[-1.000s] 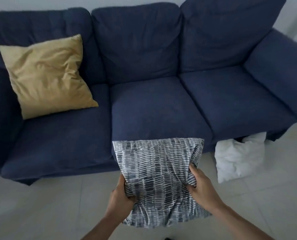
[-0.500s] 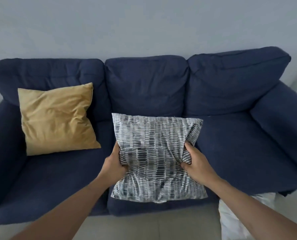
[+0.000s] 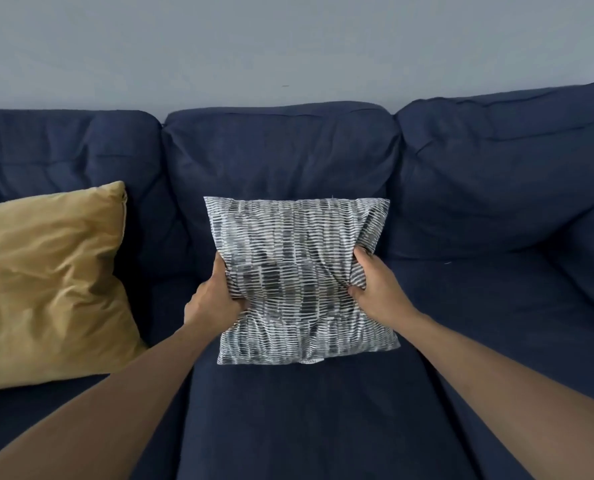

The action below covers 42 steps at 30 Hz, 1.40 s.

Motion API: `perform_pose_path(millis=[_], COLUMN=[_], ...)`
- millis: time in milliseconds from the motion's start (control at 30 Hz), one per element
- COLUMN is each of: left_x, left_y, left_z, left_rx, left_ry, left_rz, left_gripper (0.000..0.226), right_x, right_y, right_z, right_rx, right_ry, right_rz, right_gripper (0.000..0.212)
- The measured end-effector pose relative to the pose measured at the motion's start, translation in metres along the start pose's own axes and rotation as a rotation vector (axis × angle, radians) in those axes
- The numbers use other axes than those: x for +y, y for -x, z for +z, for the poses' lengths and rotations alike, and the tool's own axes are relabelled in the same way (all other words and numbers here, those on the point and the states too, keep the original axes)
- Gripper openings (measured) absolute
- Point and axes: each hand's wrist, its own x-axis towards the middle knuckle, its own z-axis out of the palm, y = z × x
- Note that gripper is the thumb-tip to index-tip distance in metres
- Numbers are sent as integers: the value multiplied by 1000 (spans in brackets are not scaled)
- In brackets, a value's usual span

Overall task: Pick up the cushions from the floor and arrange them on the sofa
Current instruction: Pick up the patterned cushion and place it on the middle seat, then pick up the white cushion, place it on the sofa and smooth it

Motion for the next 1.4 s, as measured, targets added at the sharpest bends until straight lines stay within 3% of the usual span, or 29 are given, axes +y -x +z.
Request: perform_pose_path(millis=[167,367,500,633,933,1167,1400], left_x=[-8,-17,-22,-4,118,232,295], left_y=[-54,-78,-83,-64,37,156,299], left_z=[30,39,34,33,84,170,295], left_rx=[68,-13,-66,-91,-109,-112,-262], left_ry=[-42,-108,-36,-121,-321,-138,13], left_rz=[-48,-83,-86,-83,113,141,128], left_gripper=[108,115,107,97,91,90,92], right_x=[19,30,36,48,118,202,325], right_y=[-58,-76,-83,-69,38,165,306], right_z=[23,34,23,1,-103,-197,-250], right_rx=[-9,-63,-133,-199,-180,-155,-172], right_ry=[12,-6,-21,-1,118,74,59], right_rz=[-10,20,41,30,22,81,231], right_gripper=[86,89,95,96,87,80,80])
